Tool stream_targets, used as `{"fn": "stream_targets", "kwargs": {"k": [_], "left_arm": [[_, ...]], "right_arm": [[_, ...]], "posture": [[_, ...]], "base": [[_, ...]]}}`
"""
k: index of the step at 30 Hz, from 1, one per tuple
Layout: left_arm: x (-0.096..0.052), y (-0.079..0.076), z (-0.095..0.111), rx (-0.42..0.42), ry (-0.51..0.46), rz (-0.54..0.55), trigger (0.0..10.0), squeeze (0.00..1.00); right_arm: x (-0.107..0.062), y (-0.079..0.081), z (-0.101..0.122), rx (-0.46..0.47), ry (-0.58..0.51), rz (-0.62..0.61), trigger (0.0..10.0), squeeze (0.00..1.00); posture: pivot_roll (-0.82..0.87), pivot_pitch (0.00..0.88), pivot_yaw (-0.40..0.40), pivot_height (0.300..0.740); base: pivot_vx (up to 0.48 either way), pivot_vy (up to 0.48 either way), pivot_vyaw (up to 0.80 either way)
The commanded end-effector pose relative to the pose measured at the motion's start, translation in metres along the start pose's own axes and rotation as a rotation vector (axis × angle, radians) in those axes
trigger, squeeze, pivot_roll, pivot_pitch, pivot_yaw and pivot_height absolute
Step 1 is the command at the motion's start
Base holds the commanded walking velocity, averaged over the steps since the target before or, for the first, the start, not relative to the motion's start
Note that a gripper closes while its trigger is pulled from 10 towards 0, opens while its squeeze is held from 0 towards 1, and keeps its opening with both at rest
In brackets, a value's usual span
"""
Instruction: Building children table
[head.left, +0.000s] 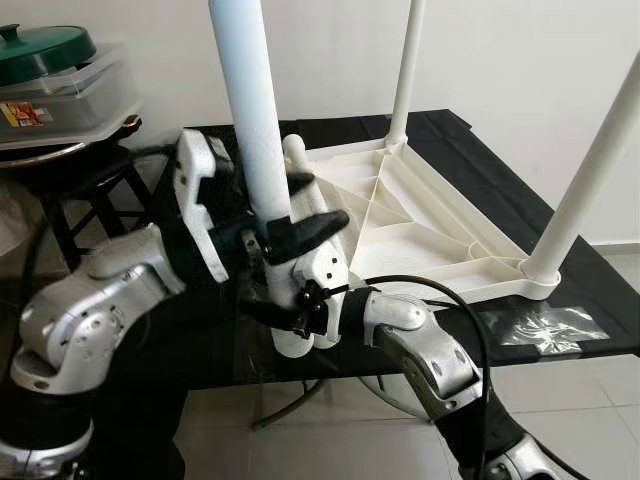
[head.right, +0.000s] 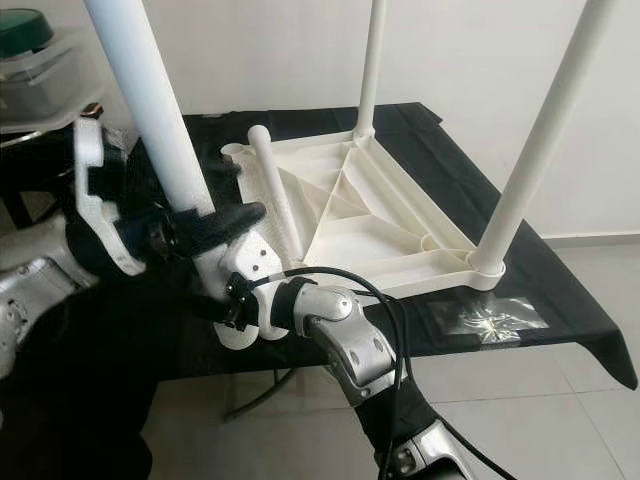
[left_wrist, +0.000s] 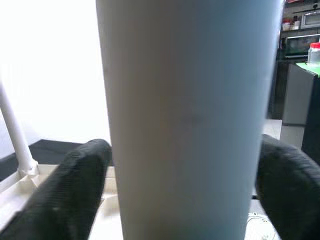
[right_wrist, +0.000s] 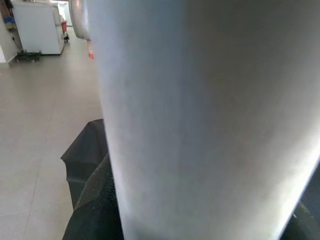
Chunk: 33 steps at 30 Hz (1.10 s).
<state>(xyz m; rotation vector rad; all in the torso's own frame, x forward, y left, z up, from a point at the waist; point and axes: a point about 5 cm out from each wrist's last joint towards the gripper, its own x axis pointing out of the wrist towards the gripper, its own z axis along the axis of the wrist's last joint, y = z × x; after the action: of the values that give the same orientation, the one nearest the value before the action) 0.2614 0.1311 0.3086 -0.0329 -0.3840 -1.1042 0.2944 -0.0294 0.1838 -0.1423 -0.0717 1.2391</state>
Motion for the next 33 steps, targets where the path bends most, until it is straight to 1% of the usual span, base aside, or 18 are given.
{"fn": "stream_targets", "kwargs": {"k": [1,4,5,6,9,10,13,16,17,18,19,20,21,23,24,25,30,33], "left_arm": [[-0.001,0.002,0.005,0.029,-0.01,0.011,10.0,1.0],[-0.007,0.012,0.012,0.068,-0.02,0.079,10.0,1.0],[-0.018,0.029,0.021,0.117,-0.033,0.191,10.0,1.0],[-0.018,0.029,0.021,0.117,-0.033,0.191,10.0,1.0],[-0.045,0.055,0.036,0.195,-0.054,0.404,10.0,1.0],[-0.051,0.061,0.036,0.208,-0.046,0.463,10.0,1.0],[-0.056,0.064,0.036,0.216,-0.04,0.502,10.0,1.0],[-0.083,0.084,0.025,0.237,0.01,0.752,10.0,1.0],[-0.083,0.084,0.025,0.237,0.01,0.752,10.0,1.0],[-0.09,0.087,0.021,0.24,0.025,0.798,10.0,0.89],[-0.099,0.088,0.017,0.235,0.035,0.849,10.0,0.0],[-0.099,0.088,0.017,0.235,0.035,0.849,10.0,0.0],[-0.106,0.089,0.013,0.234,0.035,0.894,10.0,0.0],[-0.121,0.09,0.009,0.242,0.031,0.994,10.0,0.0],[-0.121,0.09,0.009,0.242,0.031,0.994,10.0,0.0],[-0.128,0.091,0.006,0.243,0.027,1.054,10.0,0.0],[-0.142,0.089,-0.008,0.254,0.051,1.181,10.0,0.0],[-0.145,0.078,-0.038,0.207,0.119,1.242,10.0,0.0]], "right_arm": [[0.005,0.006,-0.002,-0.001,0.008,0.024,0.0,0.0],[0.004,-0.001,-0.001,-0.002,0.003,-0.026,0.0,0.0],[0.003,-0.012,0.0,0.009,-0.01,-0.113,0.0,0.0],[0.003,-0.012,0.0,0.009,-0.01,-0.113,0.0,0.0],[-0.001,-0.034,0.007,0.064,-0.058,-0.275,0.0,0.0],[-0.003,-0.04,0.01,0.085,-0.084,-0.316,0.0,0.0],[-0.004,-0.043,0.012,0.099,-0.101,-0.342,0.0,0.0],[-0.012,-0.061,0.023,0.148,-0.183,-0.468,0.0,0.0],[-0.012,-0.061,0.023,0.148,-0.183,-0.468,0.0,0.0],[-0.015,-0.065,0.025,0.15,-0.196,-0.497,0.0,0.0],[-0.019,-0.07,0.026,0.146,-0.2,-0.531,0.0,0.0],[-0.019,-0.07,0.026,0.146,-0.2,-0.531,0.0,0.0],[-0.022,-0.074,0.026,0.142,-0.201,-0.557,0.0,0.0],[-0.027,-0.078,0.024,0.131,-0.189,-0.59,4.5,0.0],[-0.027,-0.078,0.024,0.131,-0.189,-0.59,4.5,0.0],[-0.029,-0.079,0.022,0.126,-0.182,-0.601,10.0,0.0],[-0.034,-0.08,0.019,0.126,-0.171,-0.62,10.0,0.0],[-0.037,-0.079,0.016,0.107,-0.159,-0.624,10.0,0.0]], "posture": [[-0.01,0.012,0.003,0.74],[-0.01,0.013,0.003,0.74],[-0.01,0.013,0.002,0.74],[-0.01,0.013,0.002,0.74],[-0.01,0.012,0.002,0.74],[-0.01,0.012,0.002,0.74],[-0.01,0.012,0.002,0.74],[-0.01,0.012,0.002,0.74],[-0.01,0.012,0.002,0.74],[-0.01,0.014,0.002,0.74],[-0.01,0.015,0.003,0.74],[-0.01,0.015,0.003,0.74],[-0.01,0.016,0.001,0.74],[-0.01,0.02,-0.001,0.74],[-0.01,0.02,-0.001,0.74],[-0.01,0.021,-0.001,0.74],[-0.01,0.026,0.0,0.74],[-0.02,0.036,0.0,0.74]], "base": [[0.0,0.0,0.0],[0.0,0.0,0.0],[0.0,0.0,0.0],[0.0,0.0,0.0],[0.0,0.0,0.0],[0.0,0.0,0.0],[0.0,0.0,0.0],[0.0,0.0,0.0],[0.0,0.0,0.0],[0.0,0.0,0.0],[0.0,0.0,0.0],[0.0,0.0,0.0],[0.0,0.0,0.0],[0.0,0.0,0.0],[0.0,0.0,0.0],[0.0,0.0,0.0],[0.0,0.0,0.0],[0.0,0.0,0.0]]}}
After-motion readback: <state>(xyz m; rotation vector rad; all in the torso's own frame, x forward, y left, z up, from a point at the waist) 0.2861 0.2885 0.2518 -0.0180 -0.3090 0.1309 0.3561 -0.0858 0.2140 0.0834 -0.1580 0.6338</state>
